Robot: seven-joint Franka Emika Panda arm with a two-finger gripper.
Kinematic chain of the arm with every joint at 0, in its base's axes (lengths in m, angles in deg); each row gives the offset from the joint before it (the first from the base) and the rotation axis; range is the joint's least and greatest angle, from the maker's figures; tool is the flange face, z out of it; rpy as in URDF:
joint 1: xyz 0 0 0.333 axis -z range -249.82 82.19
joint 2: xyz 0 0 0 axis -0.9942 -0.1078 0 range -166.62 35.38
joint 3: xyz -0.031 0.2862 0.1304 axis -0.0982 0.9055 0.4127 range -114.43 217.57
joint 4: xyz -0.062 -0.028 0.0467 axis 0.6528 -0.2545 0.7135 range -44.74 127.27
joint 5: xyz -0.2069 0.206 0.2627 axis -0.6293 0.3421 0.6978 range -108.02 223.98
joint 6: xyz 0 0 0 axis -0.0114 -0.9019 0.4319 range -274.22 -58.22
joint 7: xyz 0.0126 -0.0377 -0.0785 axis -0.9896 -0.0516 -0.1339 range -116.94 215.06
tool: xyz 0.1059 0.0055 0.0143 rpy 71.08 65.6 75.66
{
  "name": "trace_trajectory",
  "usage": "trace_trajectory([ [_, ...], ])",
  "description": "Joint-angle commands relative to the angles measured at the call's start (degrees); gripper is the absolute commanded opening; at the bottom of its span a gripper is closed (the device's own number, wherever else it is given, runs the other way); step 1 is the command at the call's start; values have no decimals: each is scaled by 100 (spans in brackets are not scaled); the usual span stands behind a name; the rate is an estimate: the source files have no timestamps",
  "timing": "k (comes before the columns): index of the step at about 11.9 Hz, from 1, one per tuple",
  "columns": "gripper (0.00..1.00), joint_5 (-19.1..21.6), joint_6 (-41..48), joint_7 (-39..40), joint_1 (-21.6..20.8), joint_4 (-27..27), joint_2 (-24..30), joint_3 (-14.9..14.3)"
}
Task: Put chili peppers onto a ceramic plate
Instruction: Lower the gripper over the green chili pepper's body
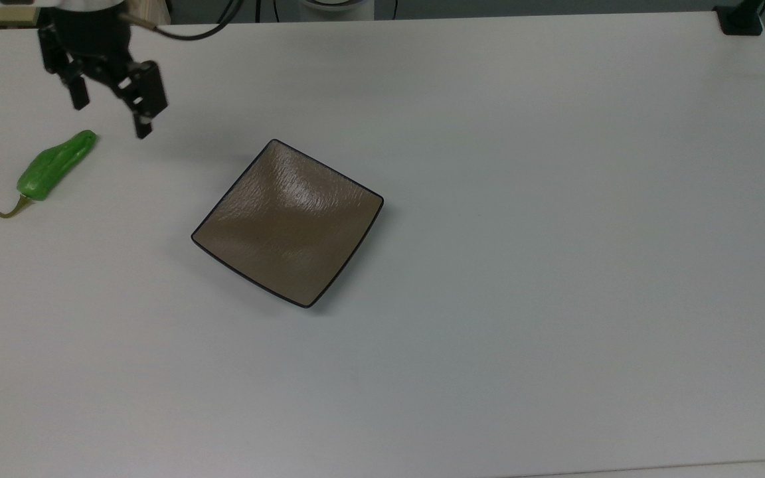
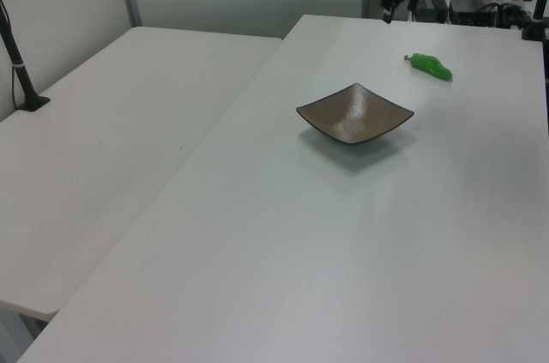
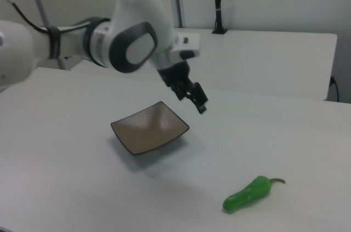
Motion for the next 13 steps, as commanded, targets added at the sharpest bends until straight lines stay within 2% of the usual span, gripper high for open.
trace_trajectory([
  [1, 100, -126, -791, -83, 356, 59, -461, -30],
  [5, 100, -170, -1374, -30, 691, 50, -1059, -39],
  [7, 100, -494, -1409, 49, 797, 41, -1296, -30],
  [13, 100, -653, -1770, 172, 1262, 41, -1728, -65],
])
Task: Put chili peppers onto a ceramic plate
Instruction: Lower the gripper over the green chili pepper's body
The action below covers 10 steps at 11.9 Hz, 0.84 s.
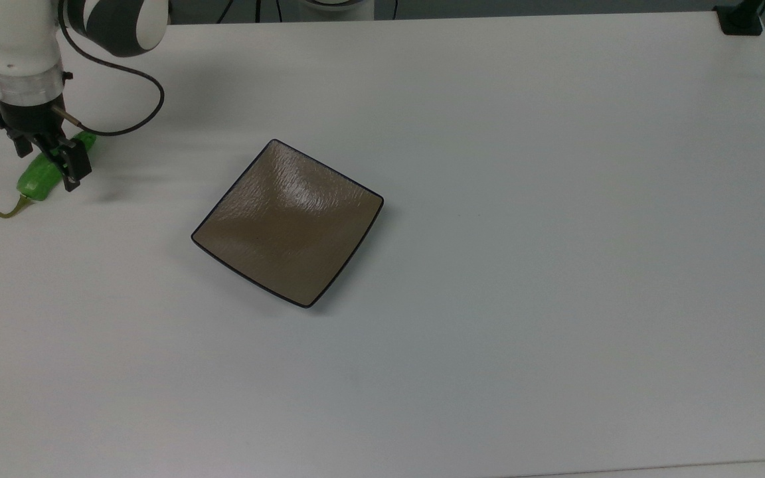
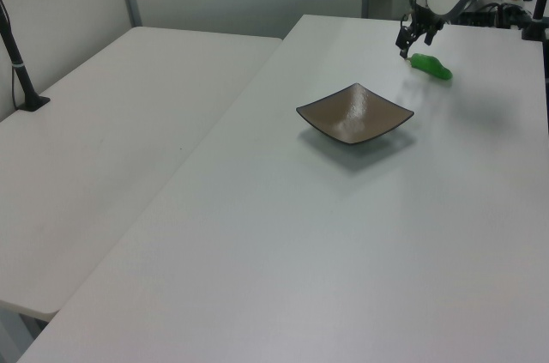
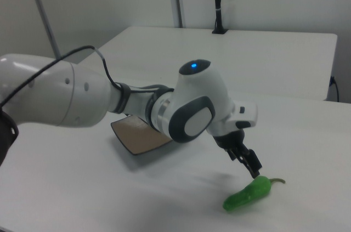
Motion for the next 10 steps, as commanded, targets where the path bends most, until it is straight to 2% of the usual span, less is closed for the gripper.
trace_trajectory([
  [1, 100, -197, -209, 205, 158, 19, -111, -25],
  [3, 100, -232, -183, 503, 194, 45, -120, -165],
  [8, 100, -241, -174, 619, 282, 54, -375, -175],
  [9, 93, -241, -174, 610, 282, 63, -419, -175],
  [10, 51, -232, -174, 619, 282, 63, -436, -175],
])
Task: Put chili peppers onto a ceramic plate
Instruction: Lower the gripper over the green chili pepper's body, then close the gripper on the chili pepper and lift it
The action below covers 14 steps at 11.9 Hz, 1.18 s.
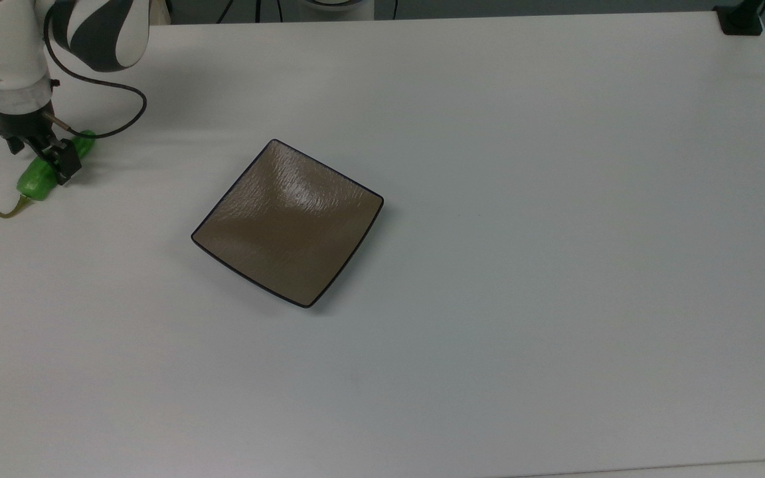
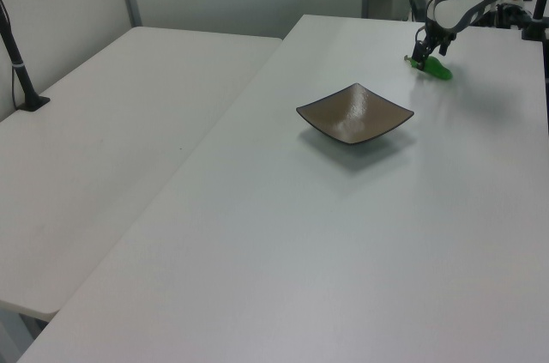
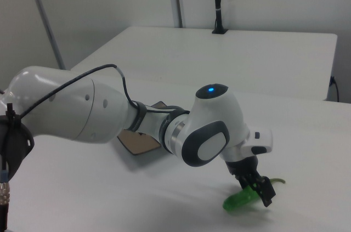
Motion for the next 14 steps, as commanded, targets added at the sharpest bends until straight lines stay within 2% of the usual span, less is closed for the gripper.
trace_trajectory([
  [1, 28, -85, -65, 70, -18, 51, 0, -20],
  [3, 20, -85, -65, 140, -18, 51, 0, -20],
  [6, 16, -76, -56, 185, -18, 16, 18, -20],
  [10, 18, -6, -21, 141, -88, -98, 132, 24],
  [14, 18, 91, 5, -297, -255, -116, 421, 252],
])
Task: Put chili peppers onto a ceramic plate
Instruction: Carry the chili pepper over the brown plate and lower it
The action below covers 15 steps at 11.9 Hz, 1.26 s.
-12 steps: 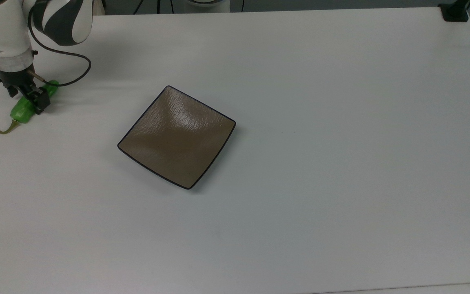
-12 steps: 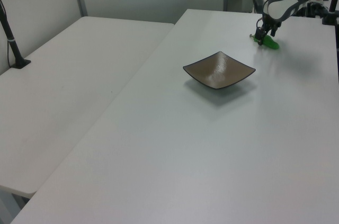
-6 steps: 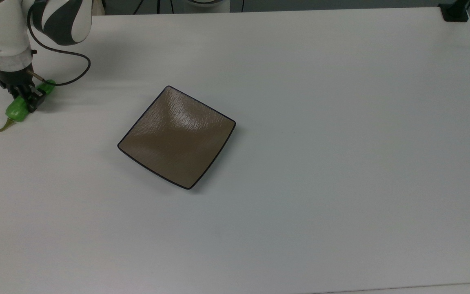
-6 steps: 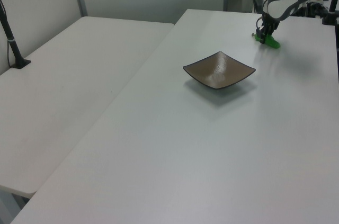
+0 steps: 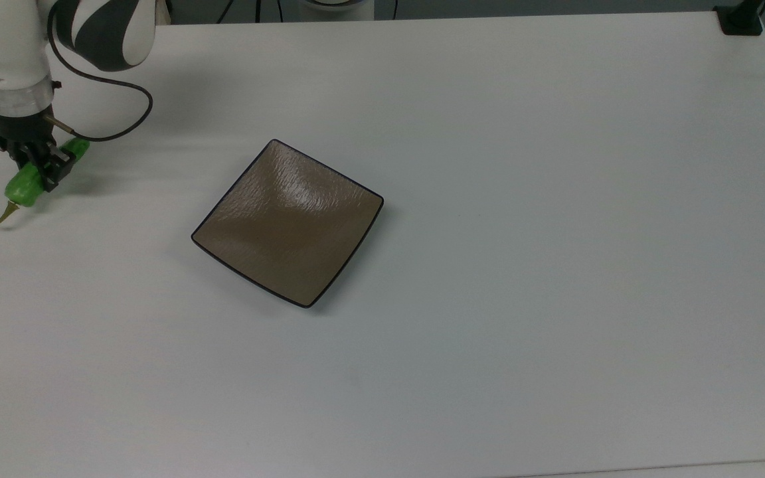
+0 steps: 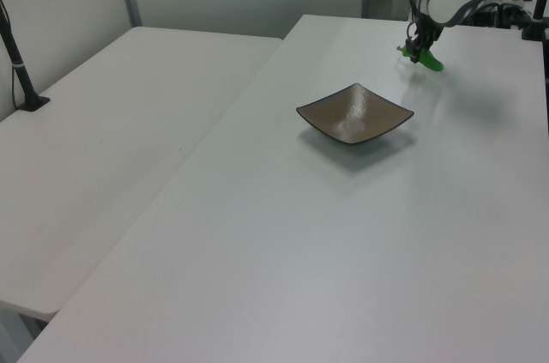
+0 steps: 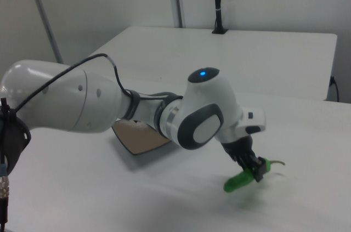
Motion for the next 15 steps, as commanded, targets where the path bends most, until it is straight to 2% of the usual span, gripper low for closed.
trace_trajectory([
  [1, 18, 84, 188, -361, -160, 118, 421, 137],
  [3, 18, 206, 907, -458, -177, -100, 544, 382],
  [6, 18, 1030, 1884, -476, -195, -452, 842, 725],
  [8, 20, 1304, 2088, -589, -483, -523, 931, 823],
  [9, 20, 1314, 2071, -834, -615, -532, 923, 867],
  [13, 21, 1384, 1992, -1169, -809, -488, 844, 1402],
  [15, 21, 1385, 1983, -1424, -959, -480, 756, 1534],
])
